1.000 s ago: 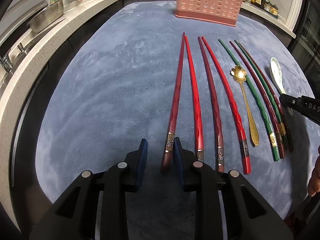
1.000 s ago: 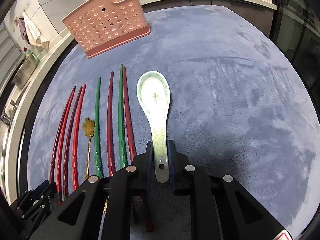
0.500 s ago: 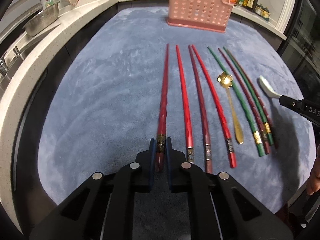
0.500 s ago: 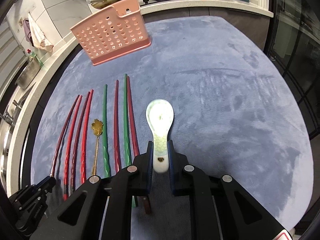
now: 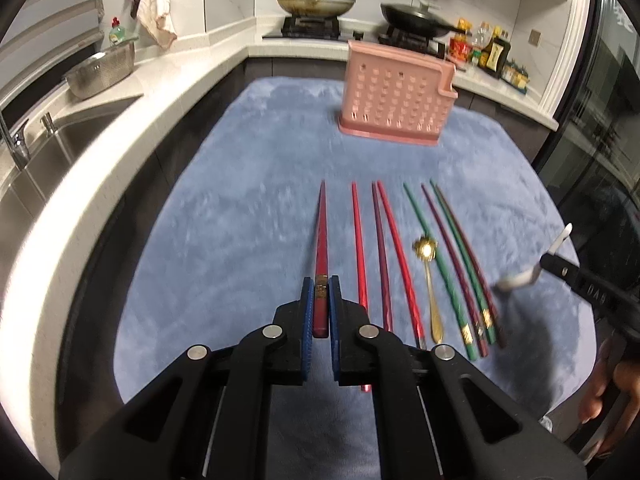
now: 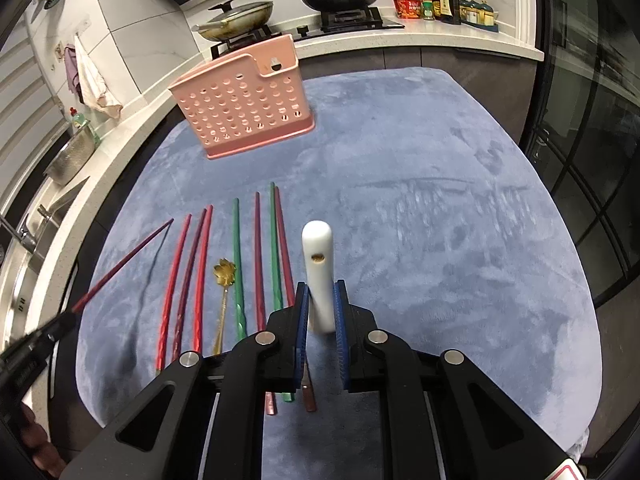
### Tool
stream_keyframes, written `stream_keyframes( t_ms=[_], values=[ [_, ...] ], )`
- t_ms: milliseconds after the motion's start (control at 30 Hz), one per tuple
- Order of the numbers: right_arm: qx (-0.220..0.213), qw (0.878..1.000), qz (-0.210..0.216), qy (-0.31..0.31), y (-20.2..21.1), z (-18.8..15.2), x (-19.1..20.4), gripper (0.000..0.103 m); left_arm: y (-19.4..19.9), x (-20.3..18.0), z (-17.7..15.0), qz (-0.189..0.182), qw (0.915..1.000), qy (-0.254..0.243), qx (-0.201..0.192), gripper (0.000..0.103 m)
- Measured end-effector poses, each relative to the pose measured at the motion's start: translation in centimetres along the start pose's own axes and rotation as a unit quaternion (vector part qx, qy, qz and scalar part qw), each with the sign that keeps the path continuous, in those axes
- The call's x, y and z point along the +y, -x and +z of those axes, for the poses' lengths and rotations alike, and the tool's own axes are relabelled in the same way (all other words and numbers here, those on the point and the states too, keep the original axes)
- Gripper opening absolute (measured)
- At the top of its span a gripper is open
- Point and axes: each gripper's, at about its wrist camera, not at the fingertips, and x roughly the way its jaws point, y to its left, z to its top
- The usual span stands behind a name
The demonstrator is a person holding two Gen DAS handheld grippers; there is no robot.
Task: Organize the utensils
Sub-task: 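Lift the chopstick with the left tool while the right tool lifts the white spoon, then carry the chopstick into the pink holder with the left tool while the right tool inserts the spoon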
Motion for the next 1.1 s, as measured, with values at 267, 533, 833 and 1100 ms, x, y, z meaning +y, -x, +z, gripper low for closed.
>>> stream_keyframes(
  t_ms=[267, 533, 833, 1100],
  values=[
    [-0.013, 1.000, 0.007, 0.005, 1.0, 0.7, 0.8, 0.012, 2.4, 0.7, 3.8, 0.000, 0.9990, 0.000, -0.045, 0.007],
    [-0.025, 1.000, 0.016, 0.008, 1.6, 2.1, 1.2, 0.012, 4.5, 0.4, 8.1, -0.002, 0.9961, -0.013, -0.088, 0.007],
    [-0.054, 0.997, 0.039, 0.025, 2.0, 6.5, 2.4, 0.012, 6.5, -1.0, 14.4, -0.006, 0.9893, -0.031, -0.142, 0.007],
    [-0.090, 0.994, 0.056, 0.032, 1.4, 14.4, 3.3, 0.012, 8.9, -3.2, 22.4, -0.027, 0.9762, -0.037, -0.212, 0.007]
  ],
)
